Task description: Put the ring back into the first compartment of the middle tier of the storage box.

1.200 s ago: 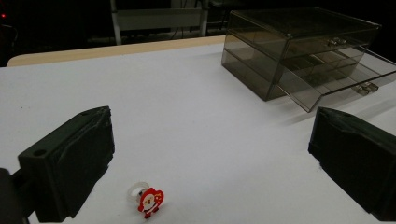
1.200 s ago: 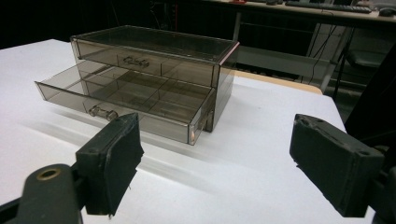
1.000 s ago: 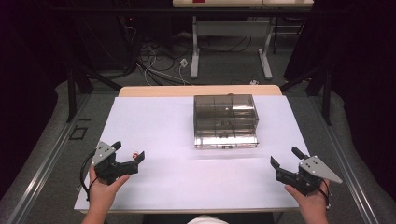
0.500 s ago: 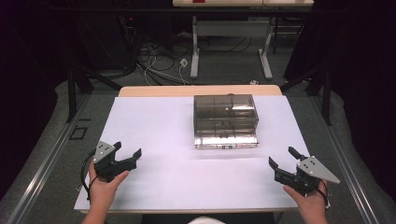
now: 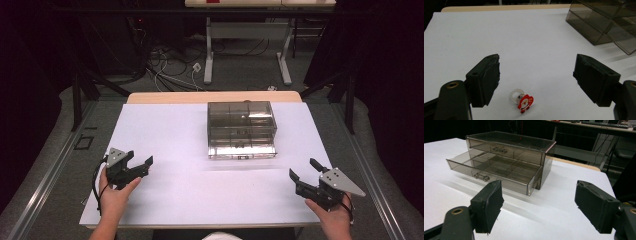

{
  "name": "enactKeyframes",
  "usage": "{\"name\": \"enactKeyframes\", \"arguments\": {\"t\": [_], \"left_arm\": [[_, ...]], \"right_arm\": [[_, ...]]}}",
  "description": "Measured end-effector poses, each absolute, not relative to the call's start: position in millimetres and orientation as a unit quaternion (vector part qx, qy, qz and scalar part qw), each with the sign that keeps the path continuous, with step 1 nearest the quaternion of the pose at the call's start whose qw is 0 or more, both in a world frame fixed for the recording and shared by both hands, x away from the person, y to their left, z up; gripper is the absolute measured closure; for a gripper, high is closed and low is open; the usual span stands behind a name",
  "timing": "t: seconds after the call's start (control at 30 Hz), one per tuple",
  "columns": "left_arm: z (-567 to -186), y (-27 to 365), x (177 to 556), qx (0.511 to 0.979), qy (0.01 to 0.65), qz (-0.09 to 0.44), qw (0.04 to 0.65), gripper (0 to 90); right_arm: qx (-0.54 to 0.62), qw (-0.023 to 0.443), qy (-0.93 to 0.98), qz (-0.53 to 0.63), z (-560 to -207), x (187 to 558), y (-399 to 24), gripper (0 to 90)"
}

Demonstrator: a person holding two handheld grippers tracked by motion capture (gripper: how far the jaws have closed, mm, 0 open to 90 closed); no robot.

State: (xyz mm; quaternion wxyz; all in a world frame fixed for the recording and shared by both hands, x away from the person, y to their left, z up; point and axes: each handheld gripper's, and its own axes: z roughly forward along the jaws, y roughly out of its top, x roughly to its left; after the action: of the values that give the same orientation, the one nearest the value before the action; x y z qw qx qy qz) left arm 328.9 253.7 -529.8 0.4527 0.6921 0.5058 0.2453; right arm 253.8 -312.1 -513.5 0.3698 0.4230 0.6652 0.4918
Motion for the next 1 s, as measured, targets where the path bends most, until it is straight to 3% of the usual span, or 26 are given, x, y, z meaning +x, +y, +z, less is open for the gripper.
{"name": "enactKeyframes", "arguments": {"t": [0.63, 1.0], "left_arm": [[-537, 260, 341, 0.67, 0.592, 0.167, 0.416, 42.1], [-536, 258, 348, 0.673, 0.617, 0.132, 0.386, 49.1]], "right_arm": [[0.436, 0.354, 0.662, 0.495, -515, 253, -317, 21.3], [0.44, 0.352, 0.662, 0.494, -515, 253, -317, 21.2]]}}
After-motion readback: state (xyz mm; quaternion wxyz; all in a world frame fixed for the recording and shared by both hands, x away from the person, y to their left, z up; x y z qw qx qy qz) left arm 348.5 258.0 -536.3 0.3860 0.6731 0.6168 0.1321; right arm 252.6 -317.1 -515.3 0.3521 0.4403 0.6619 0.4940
